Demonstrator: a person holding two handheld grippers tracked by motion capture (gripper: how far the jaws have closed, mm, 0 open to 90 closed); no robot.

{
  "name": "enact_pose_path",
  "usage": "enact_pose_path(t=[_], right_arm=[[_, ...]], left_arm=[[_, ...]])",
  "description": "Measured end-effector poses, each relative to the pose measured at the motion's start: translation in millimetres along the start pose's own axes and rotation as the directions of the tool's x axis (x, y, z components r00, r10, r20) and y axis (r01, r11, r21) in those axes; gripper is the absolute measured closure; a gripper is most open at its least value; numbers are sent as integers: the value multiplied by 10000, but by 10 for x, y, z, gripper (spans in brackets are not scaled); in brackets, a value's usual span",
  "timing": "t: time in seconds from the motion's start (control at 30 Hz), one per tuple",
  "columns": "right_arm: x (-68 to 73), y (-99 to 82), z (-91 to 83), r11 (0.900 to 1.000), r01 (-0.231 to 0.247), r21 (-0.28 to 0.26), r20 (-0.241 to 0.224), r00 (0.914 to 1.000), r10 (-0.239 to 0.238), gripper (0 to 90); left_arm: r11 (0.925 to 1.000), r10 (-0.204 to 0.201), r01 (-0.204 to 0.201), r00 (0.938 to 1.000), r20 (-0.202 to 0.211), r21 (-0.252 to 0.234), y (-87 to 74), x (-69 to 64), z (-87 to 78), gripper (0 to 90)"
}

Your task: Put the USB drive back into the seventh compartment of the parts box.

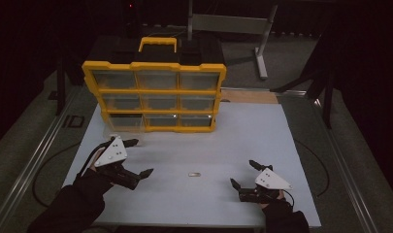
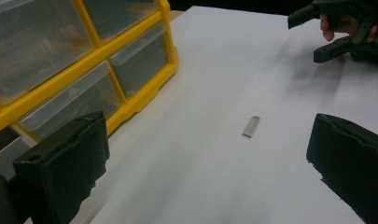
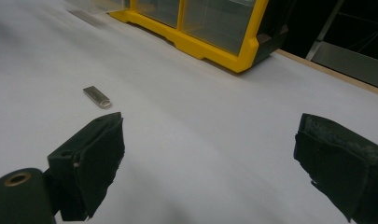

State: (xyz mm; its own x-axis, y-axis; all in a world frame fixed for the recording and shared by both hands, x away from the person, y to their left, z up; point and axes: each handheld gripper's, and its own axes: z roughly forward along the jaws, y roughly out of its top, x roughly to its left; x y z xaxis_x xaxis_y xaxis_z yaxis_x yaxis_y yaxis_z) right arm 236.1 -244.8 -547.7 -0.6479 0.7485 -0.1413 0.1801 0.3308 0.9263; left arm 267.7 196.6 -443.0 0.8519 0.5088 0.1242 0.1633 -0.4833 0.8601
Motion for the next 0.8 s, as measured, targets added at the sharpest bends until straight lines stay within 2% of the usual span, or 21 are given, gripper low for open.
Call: enact_pose_path(t=[0.43,0.6,0.8], right_arm=[[2,-1,3,10000,-56,-24,-32,10000,56,86],[0,-3,6,10000,-86,-11,-73,9999,86,86],[3,-3,8,10000,-69,-1,-91,9999,69,86]], left_arm=[[9991,400,-404,9987,329,116,141,-80,226,2],[9994,357,-359,9972,654,18,183,-117,323,2],[9991,359,-376,9953,905,171,206,-154,443,2]])
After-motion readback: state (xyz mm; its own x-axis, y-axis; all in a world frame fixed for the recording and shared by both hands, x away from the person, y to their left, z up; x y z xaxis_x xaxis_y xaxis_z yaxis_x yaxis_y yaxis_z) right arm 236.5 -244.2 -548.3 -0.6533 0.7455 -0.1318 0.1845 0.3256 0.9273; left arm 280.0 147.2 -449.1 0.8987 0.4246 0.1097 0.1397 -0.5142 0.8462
